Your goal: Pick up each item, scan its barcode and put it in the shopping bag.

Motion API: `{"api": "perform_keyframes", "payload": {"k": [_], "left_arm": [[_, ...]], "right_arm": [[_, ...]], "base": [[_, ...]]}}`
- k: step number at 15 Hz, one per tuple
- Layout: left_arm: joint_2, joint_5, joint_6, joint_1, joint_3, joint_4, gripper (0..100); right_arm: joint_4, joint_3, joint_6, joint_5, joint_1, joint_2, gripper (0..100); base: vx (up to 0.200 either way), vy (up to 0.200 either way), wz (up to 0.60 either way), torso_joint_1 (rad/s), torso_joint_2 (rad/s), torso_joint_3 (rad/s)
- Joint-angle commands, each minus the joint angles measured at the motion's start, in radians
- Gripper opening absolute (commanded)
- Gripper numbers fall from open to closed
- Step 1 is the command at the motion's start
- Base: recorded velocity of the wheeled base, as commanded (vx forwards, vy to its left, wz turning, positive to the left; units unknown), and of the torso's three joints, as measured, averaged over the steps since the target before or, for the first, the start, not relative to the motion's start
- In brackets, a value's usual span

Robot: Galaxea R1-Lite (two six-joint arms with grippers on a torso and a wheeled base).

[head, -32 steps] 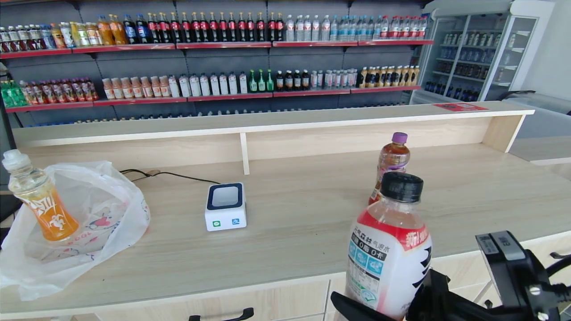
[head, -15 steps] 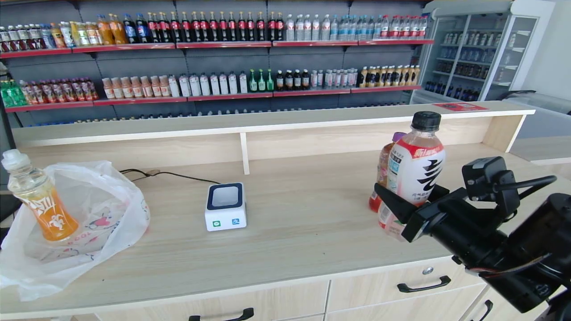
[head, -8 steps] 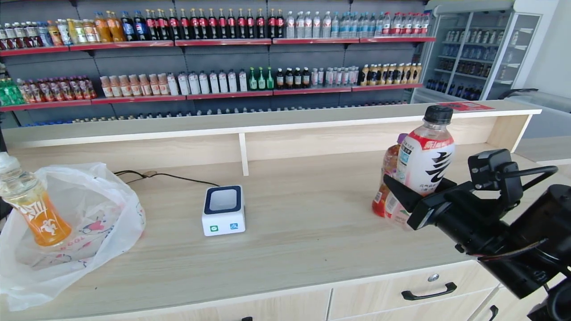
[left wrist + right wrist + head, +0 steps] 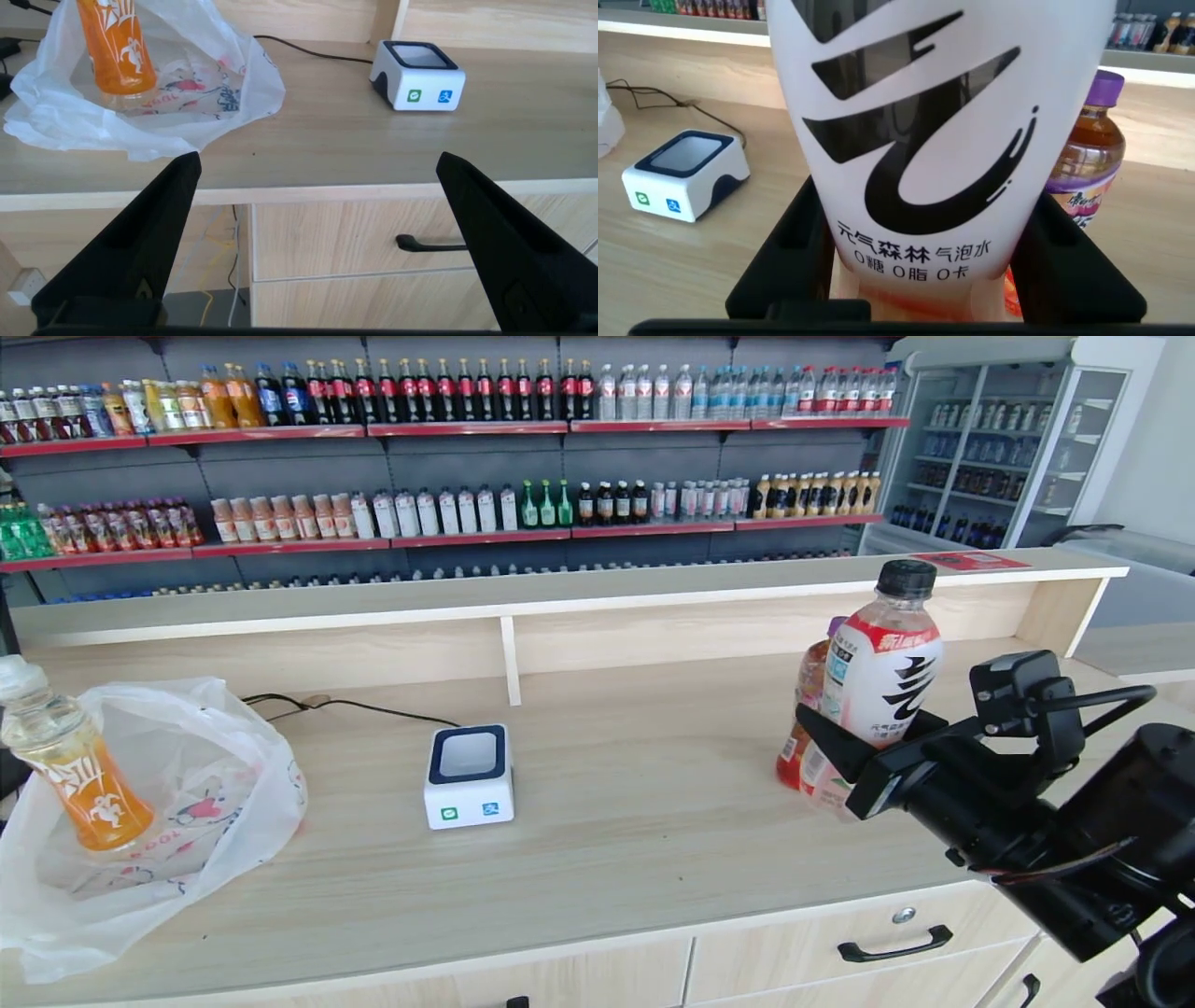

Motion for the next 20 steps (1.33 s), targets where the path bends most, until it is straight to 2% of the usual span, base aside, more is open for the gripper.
{"api": "perform_keyframes", "payload": {"k": [1, 18, 20], "left_arm": [[0.000, 0.000, 0.000, -0.001, 0.000, -0.001, 100], [0.000, 0.000, 0.001, 0.000, 0.000, 0.000, 100], [0.000, 0.000, 0.001, 0.000, 0.000, 0.000, 100]], "right_arm": [[-0.001, -0.002, -0.001, -0.001, 0.000, 0.006, 0], [-0.001, -0.028, -0.001, 0.000, 0.002, 0.020, 0], [-0.001, -0.019, -0.001, 0.000, 0.002, 0.017, 0]], "base": [[0.000, 0.200, 0.00, 0.002, 0.00, 0.007], [0.000, 0.200, 0.00, 0.004, 0.00, 0.003], [0.000, 0.000, 0.00, 0.000, 0.00, 0.000]]}}
